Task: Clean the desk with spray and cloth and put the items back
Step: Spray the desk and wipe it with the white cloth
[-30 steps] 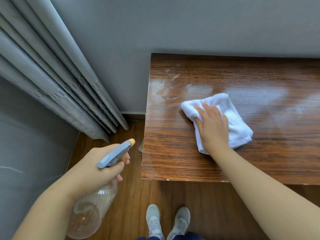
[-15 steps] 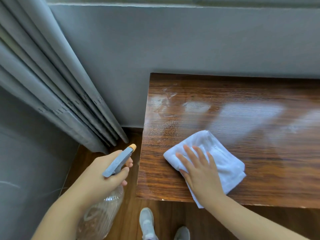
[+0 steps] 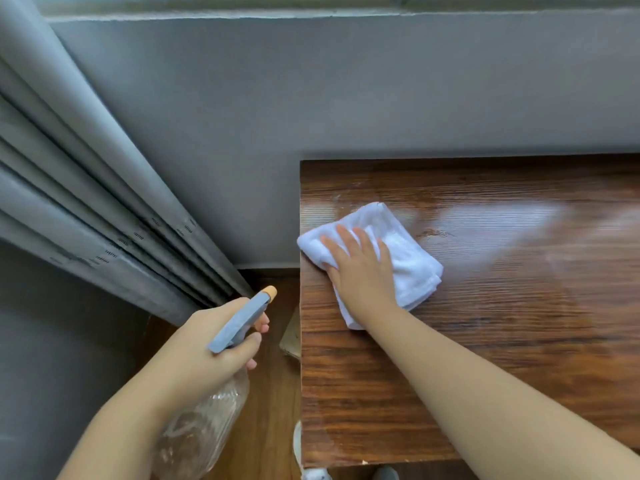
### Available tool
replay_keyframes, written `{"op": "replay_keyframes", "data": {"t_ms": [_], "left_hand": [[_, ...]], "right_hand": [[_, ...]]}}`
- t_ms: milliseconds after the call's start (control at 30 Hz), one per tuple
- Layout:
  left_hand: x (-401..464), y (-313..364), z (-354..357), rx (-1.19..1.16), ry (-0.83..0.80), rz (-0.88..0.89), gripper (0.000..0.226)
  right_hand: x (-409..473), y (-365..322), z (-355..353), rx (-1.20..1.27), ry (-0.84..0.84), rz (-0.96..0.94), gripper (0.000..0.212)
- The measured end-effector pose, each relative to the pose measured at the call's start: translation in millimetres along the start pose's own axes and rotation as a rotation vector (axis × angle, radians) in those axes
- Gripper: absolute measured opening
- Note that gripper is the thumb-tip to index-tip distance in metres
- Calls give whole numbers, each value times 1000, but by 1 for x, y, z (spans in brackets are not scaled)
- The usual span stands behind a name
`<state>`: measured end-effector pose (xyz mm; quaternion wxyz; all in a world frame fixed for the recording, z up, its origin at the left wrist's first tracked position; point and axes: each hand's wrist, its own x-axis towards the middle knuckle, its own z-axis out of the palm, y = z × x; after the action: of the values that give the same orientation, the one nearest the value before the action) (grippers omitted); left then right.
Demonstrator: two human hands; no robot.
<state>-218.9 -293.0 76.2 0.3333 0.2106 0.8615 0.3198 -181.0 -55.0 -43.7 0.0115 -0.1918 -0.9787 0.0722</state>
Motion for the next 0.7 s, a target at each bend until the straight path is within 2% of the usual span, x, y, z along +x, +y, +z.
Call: {"op": "replay_keyframes", "data": {"t_ms": [133, 333, 533, 700], "left_hand": [[14, -5, -12, 32, -35, 29, 14], [26, -9, -23, 50, -64, 55, 14], [34, -9, -30, 40, -68, 64, 14], [42, -10, -31, 32, -61, 43, 13]], "right_hand": [[24, 35, -5, -29, 12, 180, 43], [-19, 51, -5, 21, 33, 228, 42], [-101, 26, -1, -39, 46, 149, 47], [-85, -3, 6, -65, 26, -13, 46]]}}
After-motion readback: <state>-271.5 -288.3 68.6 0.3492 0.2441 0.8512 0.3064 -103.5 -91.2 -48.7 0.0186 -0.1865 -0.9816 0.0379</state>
